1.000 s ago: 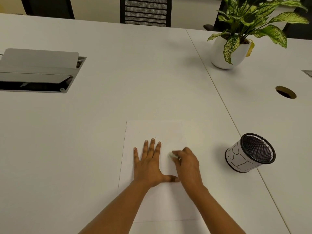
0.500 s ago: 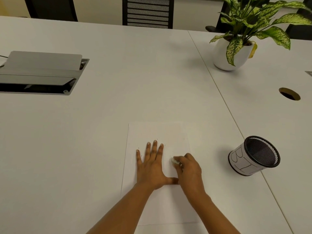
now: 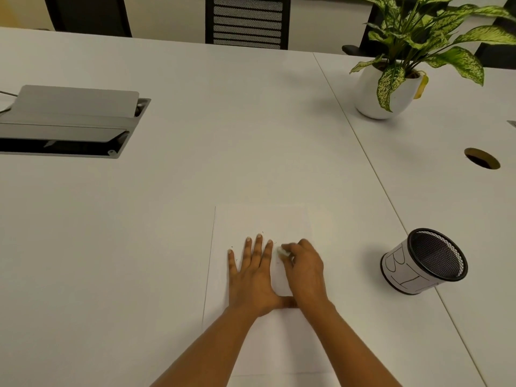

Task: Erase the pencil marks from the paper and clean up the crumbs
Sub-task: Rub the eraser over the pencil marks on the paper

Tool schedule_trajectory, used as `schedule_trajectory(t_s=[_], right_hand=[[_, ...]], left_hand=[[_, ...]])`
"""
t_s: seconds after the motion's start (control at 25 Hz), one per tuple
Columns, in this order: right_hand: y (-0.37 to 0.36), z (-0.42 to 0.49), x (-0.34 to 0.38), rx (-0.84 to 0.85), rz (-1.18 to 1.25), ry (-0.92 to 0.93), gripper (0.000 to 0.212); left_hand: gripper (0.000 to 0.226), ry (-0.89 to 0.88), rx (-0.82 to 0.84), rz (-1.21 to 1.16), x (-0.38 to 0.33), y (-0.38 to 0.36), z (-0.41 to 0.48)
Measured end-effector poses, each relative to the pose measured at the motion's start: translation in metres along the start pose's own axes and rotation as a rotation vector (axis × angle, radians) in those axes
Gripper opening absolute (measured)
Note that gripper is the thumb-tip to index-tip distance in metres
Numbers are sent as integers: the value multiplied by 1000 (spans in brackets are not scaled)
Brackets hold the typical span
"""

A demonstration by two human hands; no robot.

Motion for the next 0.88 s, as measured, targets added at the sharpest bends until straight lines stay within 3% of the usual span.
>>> schedule_trajectory(t_s=[0.12, 0.28, 0.48, 0.6, 0.72, 0.88], right_hand=[[3, 14, 4, -56, 26, -67, 18], [-9, -17, 4, -5, 69, 2, 13], [7, -2, -9, -26, 44, -67, 17], [9, 4, -13, -37, 59, -81, 17], [9, 6, -17, -56, 89, -118, 19], [7, 14, -16, -90, 107, -176, 20]], left_hand=[[134, 25, -10, 3, -1, 3, 1], [109, 31, -9, -26, 0, 4, -1], [123, 23, -17, -236, 6, 11, -5], [133, 25, -64, -218, 42, 21, -12], [147, -20, 23, -191, 68, 23, -18], [147, -170, 158, -137, 76, 25, -18]])
Point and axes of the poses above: each hand's wrist, its own z-axis towards the middle knuckle, its own y-axis out of the back of the hand, x = y × z, the point moved 3 cm from there along z, towards the middle knuckle, and after that the axes turned 10 degrees about x, right-handed, at the moved point
